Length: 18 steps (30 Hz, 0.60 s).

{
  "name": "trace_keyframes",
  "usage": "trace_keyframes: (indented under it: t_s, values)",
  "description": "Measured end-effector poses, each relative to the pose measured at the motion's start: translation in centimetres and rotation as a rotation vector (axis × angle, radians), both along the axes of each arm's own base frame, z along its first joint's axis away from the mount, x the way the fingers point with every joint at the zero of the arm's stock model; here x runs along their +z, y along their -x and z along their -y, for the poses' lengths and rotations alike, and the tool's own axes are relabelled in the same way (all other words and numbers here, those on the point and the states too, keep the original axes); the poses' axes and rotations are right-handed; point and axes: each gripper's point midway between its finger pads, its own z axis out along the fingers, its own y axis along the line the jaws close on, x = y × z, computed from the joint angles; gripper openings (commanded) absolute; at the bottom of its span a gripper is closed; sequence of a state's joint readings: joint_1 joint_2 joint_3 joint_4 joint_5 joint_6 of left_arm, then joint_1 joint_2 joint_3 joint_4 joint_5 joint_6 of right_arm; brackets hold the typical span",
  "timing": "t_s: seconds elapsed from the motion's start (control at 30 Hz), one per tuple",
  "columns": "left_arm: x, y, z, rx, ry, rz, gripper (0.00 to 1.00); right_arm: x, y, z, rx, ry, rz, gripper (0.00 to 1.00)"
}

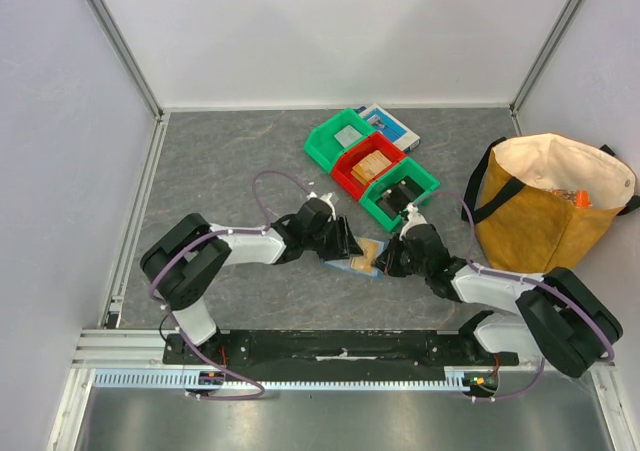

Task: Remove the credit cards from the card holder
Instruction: Remove the credit card from the card holder.

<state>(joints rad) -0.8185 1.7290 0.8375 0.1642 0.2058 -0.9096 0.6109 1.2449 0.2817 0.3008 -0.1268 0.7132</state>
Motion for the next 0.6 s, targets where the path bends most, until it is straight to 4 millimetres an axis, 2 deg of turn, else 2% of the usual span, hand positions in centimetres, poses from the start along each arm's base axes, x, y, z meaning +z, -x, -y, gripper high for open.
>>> trace_keyframes:
  t_s: [0.03,0.33,0.6]
  values:
    - [-0.6,0.5,-0.5,0.002,-0.008,-0.013,0.55,0.0,0.0,-0.1,0.006,0.003,-0.006,0.08]
    - [-0.5,2.8,-4.7,0.053,0.008,0.003,0.54,-0.2,-0.4,-2.2,0.099,-0.002,-0.038,0.08]
    - [-0.5,3.4,-5.7,0.067,-0.014,-0.008,0.55,-0.2,-0.6,-2.3,0.136,0.035,-0.023,0.08]
